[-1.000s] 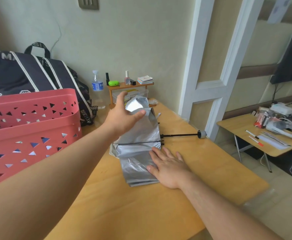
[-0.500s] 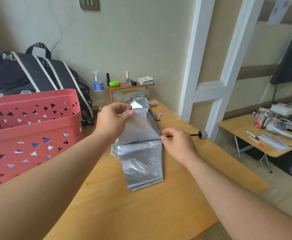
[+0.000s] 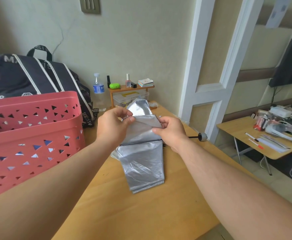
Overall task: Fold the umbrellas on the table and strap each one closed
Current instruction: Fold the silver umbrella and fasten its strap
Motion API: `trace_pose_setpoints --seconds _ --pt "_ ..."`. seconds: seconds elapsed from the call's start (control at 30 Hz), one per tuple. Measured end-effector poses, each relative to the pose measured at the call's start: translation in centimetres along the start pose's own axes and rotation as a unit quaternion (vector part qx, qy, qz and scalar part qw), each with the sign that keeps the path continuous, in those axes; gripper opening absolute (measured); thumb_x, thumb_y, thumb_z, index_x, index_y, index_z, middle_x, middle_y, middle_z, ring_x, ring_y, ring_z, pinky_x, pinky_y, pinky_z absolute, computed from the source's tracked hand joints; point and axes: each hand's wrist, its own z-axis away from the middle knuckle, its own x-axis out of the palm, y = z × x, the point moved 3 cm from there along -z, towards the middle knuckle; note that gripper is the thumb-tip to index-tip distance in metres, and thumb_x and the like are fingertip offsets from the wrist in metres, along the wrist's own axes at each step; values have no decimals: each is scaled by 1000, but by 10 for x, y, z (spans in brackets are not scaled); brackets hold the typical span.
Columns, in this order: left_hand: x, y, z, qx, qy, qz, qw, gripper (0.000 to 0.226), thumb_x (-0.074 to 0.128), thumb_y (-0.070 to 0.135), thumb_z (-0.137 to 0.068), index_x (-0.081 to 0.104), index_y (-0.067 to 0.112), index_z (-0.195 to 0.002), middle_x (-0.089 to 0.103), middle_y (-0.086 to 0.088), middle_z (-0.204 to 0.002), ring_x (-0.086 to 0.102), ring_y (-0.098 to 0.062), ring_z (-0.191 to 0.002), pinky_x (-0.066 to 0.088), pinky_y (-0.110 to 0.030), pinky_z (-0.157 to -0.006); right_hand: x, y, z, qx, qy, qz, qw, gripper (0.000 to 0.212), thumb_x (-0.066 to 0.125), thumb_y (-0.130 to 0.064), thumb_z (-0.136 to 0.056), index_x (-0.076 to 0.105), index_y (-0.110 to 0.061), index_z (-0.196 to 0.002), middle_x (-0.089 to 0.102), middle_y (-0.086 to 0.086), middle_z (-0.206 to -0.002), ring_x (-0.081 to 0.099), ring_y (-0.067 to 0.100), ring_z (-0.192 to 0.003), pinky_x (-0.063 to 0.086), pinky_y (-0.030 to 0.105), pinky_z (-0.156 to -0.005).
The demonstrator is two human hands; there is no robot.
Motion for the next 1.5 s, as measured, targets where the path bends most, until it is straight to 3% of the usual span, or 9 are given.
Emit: trace_pose_setpoints --seconds 0.2,0.33,0.43,0.53,0.7,0.83,1.03,1.2,1.5 --pt "0 1 9 8 -44 17 999 25 83 16 -86 74 38 -93 72 5 -89 64 -15 -80 53 -28 -77 -1 -16 8 36 -24 -183 982 33 84 -2 -83 61 -12 -104 79 12 -101 72 19 -86 58 39 -86" --pt "-6 -1 11 5 -29 -5 1000 24 81 15 -90 75 35 -101 72 6 -93 63 -14 -81 54 -28 -80 -10 -21 11 21 8 -157 987 49 76 9 -86 60 -17 -125 72 0 -89 68 0 -68 52 13 -64" --pt "-10 1 13 4 -28 10 1000 22 78 15 -93 75 35 -102 73 11 -95 66 -7 -86 51 -20 -81 -13 -16 12 20 -23 -155 987 59 72 14 -87 62 -18 -135 73 1 -91 69 3 -73 52 13 -65" --pt "-9 4 16 6 -50 4 999 20 77 16 -93 76 35 -100 74 11 -92 67 -9 -88 53 -24 -83 -8 -20 17 40 -60 -219 973 57 70 15 -88 64 -22 -132 76 4 -97 71 3 -69 50 14 -55" --pt "-14 1 19 5 -40 -14 999 29 71 3 -93 77 30 -98 74 16 -94 69 -1 -90 53 -19 -90 -15 -13 11 43 29 -209 976 39 77 14 -82 75 -18 -104 74 4 -95 71 10 -81 53 15 -66" --pt "-13 5 24 3 -44 -3 999 21 74 11 -94 76 33 -96 71 13 -91 64 -1 -82 45 -12 -77 -12 -13 16 77 -35 -249 965 43 71 14 -86 74 -22 -110 75 4 -100 70 9 -75 47 17 -57" --pt "-10 10 26 19 -47 15 999 21 73 15 -96 75 36 -98 69 15 -87 62 0 -80 46 -19 -76 -2 -20 18 -60 -86 14 994 49 79 -17 -89 66 -33 -133 69 -5 -130 64 12 -121 50 31 -105" --pt "-14 7 21 10 -24 -5 1000 18 73 14 -95 73 32 -93 66 14 -82 58 0 -76 43 -17 -69 -15 -21 15 -87 -60 174 979 16 59 -22 -103 57 -33 -115 67 0 -95 57 16 -82 44 31 -70" --pt "-13 3 26 35 -63 -18 997 21 81 17 -90 75 30 -106 63 6 -82 56 -3 -71 46 -11 -71 -24 -31 20 -151 52 192 968 9 79 -23 -88 76 -31 -92 66 -14 -88 56 -1 -77 46 23 -74"
